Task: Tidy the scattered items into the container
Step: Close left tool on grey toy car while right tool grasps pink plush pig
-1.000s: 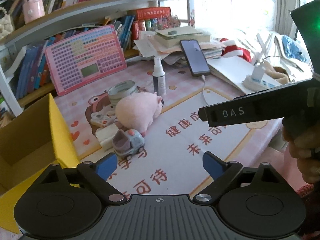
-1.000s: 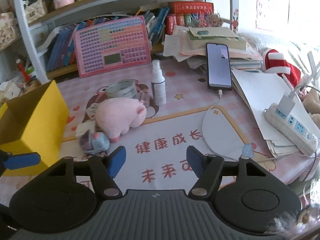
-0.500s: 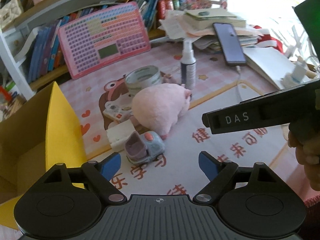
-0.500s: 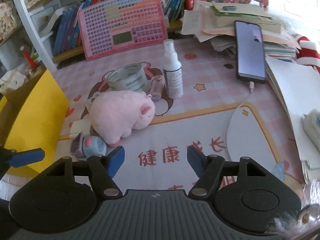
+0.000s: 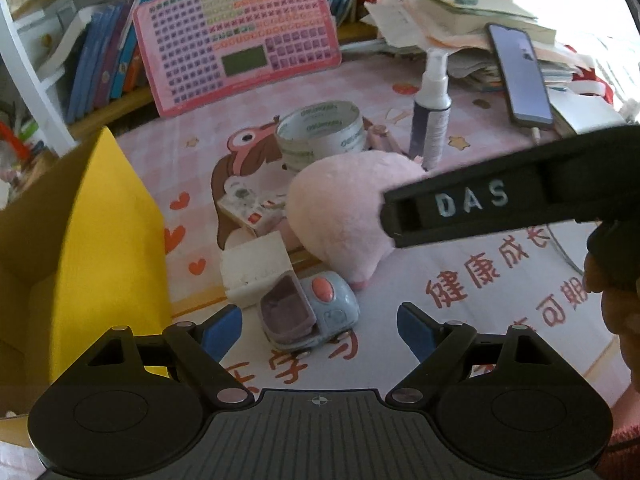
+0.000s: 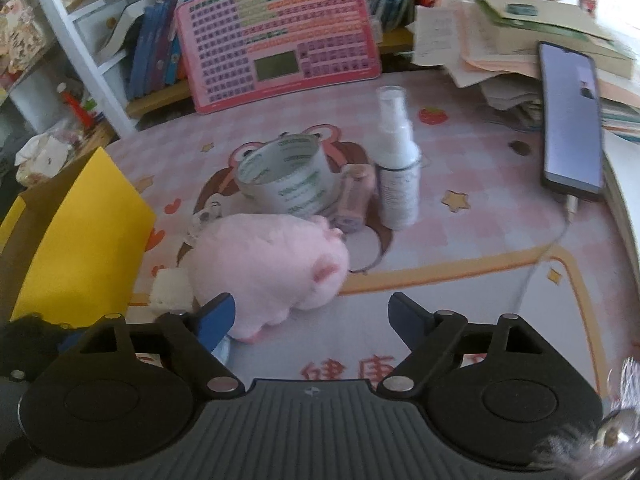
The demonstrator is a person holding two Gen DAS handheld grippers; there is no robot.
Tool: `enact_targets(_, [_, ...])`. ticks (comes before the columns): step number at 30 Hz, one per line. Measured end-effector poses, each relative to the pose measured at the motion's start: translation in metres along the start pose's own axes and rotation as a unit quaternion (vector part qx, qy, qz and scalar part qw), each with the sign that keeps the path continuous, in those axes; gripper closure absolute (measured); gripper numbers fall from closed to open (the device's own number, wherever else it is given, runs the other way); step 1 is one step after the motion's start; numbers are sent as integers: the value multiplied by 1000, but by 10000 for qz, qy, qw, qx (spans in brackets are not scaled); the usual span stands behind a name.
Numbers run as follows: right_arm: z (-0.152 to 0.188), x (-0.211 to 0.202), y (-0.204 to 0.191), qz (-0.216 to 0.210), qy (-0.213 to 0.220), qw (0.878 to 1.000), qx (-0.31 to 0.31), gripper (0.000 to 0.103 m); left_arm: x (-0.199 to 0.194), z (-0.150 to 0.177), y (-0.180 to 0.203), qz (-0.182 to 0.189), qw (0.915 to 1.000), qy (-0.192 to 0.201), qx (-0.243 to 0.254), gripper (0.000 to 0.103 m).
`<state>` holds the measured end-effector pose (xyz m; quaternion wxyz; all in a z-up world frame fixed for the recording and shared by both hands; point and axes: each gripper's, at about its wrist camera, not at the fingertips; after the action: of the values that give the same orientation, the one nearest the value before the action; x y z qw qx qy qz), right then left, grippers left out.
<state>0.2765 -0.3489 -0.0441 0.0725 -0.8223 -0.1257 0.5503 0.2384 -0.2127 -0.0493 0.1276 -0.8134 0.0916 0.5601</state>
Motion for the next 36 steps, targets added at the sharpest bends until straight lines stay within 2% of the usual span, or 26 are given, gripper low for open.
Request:
enact_targets(4, [-11, 11, -7, 31, -82, 9999, -84, 13, 9, -3, 1, -16, 9999, -124, -78, 16])
enact_targets(16, [-34, 37, -16, -292, -272, 9991, -112, 0, 19, -8, -2, -47, 9991, -282, -317, 16])
enact_targets(23, [-39, 46, -14, -399, -279, 9988, 4, 0, 20, -10, -3, -95, 9989, -343, -314, 18])
enact_targets(30, [-39, 46, -10, -468, -280, 9985, -78, 1, 24, -15, -7, 44, 9973, -455, -577, 20])
enact_targets(33, [-36, 41, -7, -528, -198, 9983, -154, 8, 24, -16, -7, 45, 9970, -462, -617, 21])
enact_targets(36, [-31, 33, -3, -481, -54, 9987, -187, 16, 25, -17, -7, 85, 9964, -515, -667, 27])
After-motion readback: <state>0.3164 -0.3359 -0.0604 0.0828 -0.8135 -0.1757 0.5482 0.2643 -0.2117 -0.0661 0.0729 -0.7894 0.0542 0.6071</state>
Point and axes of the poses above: each gripper's, at about its wrist camera, not at the fingertips, and x roughly the way its jaws point, y to its right, z to its underside, and after that the axes turned 14 degrees about -y, right-handed
